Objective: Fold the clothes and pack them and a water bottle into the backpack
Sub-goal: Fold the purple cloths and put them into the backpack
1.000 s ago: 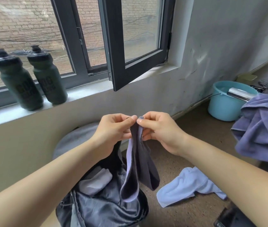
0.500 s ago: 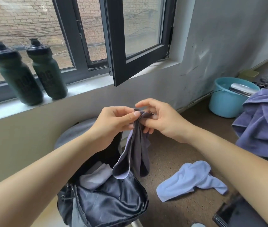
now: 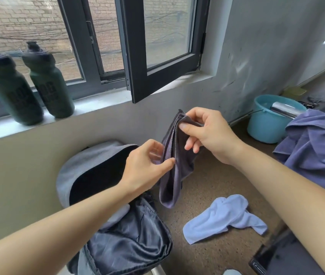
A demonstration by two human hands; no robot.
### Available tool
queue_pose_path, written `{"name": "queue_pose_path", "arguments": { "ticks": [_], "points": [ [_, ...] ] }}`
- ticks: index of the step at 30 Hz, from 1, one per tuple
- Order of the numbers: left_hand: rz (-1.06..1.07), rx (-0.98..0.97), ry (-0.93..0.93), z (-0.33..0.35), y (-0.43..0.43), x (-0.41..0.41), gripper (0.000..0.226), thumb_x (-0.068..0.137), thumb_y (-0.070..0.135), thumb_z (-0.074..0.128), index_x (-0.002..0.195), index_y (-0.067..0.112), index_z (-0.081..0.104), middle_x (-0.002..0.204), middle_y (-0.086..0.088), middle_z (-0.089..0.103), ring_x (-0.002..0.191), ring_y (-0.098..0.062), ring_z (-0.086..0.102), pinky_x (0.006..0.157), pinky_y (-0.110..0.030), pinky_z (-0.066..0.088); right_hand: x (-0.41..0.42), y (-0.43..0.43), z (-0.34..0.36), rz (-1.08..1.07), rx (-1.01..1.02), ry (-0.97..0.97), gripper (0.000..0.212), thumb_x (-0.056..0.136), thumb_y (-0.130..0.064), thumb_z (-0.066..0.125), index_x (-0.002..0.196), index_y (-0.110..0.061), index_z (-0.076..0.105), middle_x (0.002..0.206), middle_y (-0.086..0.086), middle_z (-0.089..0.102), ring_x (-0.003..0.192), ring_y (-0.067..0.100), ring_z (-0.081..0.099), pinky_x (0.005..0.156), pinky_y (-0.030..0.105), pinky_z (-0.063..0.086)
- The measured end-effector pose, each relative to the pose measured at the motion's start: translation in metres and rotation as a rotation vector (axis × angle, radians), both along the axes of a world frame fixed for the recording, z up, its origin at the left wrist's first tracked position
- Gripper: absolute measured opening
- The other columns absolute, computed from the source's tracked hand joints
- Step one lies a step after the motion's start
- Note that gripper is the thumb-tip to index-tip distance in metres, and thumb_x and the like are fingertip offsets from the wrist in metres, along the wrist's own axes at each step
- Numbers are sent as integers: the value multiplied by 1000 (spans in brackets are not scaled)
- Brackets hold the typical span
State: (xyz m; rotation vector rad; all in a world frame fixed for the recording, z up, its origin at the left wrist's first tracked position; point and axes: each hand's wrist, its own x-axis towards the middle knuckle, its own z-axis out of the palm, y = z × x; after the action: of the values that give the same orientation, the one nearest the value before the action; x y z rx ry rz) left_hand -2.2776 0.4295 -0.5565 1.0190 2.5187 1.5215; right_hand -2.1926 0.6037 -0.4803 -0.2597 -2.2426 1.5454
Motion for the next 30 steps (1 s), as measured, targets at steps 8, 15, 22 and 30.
{"name": "queue_pose_path", "arguments": {
  "ticks": [8, 15, 22, 30],
  "points": [
    [250, 80, 161, 9, 26, 15, 16, 77, 37, 72, 92, 32, 66, 80, 17, 73, 73, -1, 70, 73, -29, 58, 5, 0, -2, -40, -83, 24, 9, 97, -8, 67, 89, -8, 62, 72, 14, 67, 52, 25, 69, 41, 25, 50],
    [257, -123, 39, -1, 31, 0, 7, 78, 33, 60, 78, 33, 67, 73, 11, 71, 81, -22, 69, 73, -33, 54, 4, 4, -1, -63, -135, 46, 12, 97, -5, 65, 86, -7, 60, 70, 9, 64, 50, 22, 67, 42, 24, 49],
    [183, -362, -213, -32, 13, -21, 12, 77, 28, 63, 70, 34, 71, 73, 12, 70, 86, -19, 69, 75, -31, 54, 7, 23, 3, -39, -209, 123, 14, 97, 0, 61, 87, -10, 59, 80, 8, 67, 57, 19, 69, 52, 23, 48],
    [62, -421, -144, -41, 20, -11, 35, 89, 29, 66, 56, 24, 55, 52, 13, 52, 58, -10, 55, 49, -21, 37, 12, 30, 6, 72, -300, 159, 13, 99, 0, 56, 92, -11, 60, 90, 12, 68, 66, 23, 68, 65, 27, 49]
  ]
}}
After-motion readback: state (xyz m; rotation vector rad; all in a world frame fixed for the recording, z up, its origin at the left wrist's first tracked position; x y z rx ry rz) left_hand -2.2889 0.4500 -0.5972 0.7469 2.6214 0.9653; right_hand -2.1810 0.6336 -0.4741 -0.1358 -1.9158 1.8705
